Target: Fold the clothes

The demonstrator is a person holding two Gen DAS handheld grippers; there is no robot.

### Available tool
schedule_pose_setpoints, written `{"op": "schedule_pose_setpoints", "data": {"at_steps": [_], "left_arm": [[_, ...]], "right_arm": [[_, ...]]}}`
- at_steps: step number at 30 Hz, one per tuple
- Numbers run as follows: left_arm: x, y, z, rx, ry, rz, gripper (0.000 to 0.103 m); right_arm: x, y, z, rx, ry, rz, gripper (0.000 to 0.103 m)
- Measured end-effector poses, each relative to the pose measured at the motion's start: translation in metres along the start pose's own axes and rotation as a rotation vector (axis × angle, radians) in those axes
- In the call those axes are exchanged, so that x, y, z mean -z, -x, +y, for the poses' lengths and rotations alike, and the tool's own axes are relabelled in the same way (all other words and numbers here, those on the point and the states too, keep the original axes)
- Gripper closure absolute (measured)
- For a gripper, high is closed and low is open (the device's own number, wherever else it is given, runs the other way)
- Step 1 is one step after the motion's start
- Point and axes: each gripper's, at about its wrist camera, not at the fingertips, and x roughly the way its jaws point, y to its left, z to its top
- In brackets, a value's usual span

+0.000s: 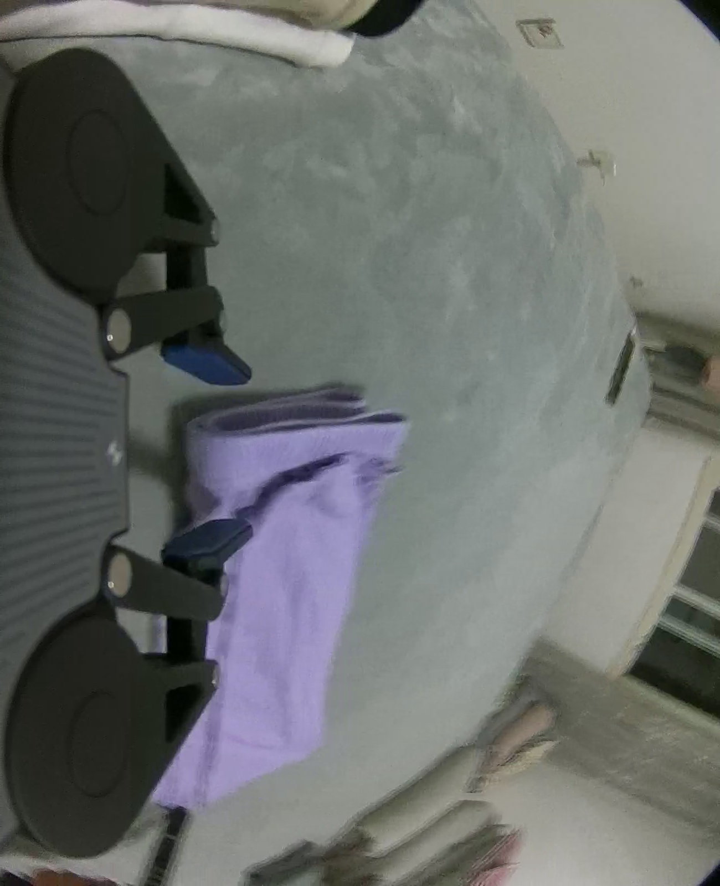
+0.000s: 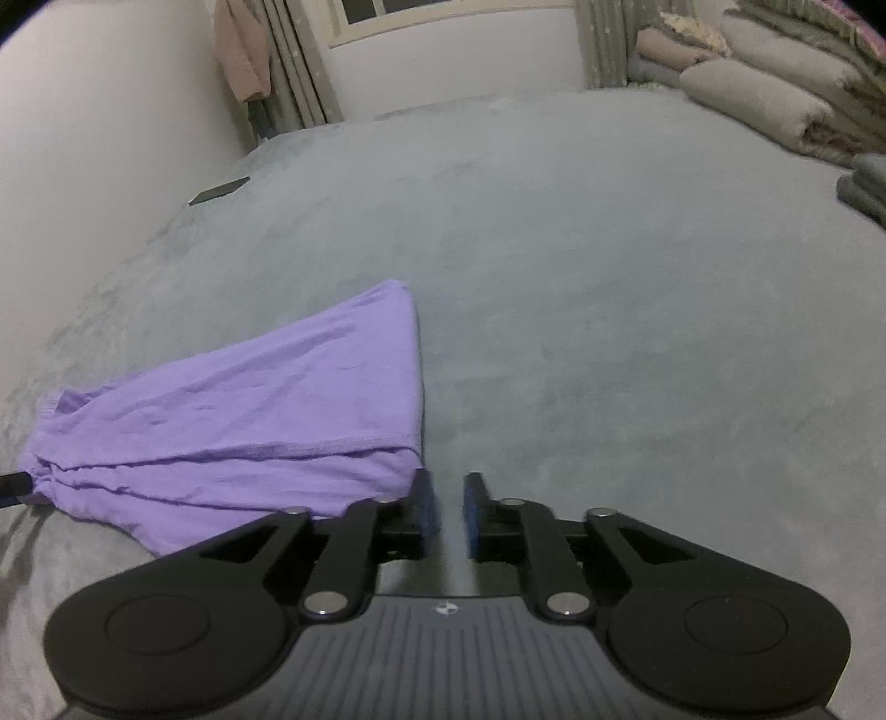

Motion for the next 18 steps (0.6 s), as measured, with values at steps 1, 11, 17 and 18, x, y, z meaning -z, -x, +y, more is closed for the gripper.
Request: {"op": "schedule_pose_setpoints", "data": {"at_steps": [1,11,17,18], "left_arm": [[-0.003,0.002,0.003,0.002,0.024,-0.017,0.051],[-0.005,-0.013,0.012,0.010,0.149,-0.049,0.076],[-0.001,-0.020,0.002,0.023,0.115,-0.046,0.085],[0.000,-0.023,0.003,0.027,0.122,-0.035,0.088]], "right_arm": [[0.000,0.002,0.004,0.018,0.025,-0.012,0.076],[0.004,0.015,0.038,-0.017,0.170,-0.089,0.075],[0.012,0.014,0.044,-0.004,0.285,-0.101,0.075],[0.014,0.014,0.047,-0.012,0.316,-0.099,0.075]]}}
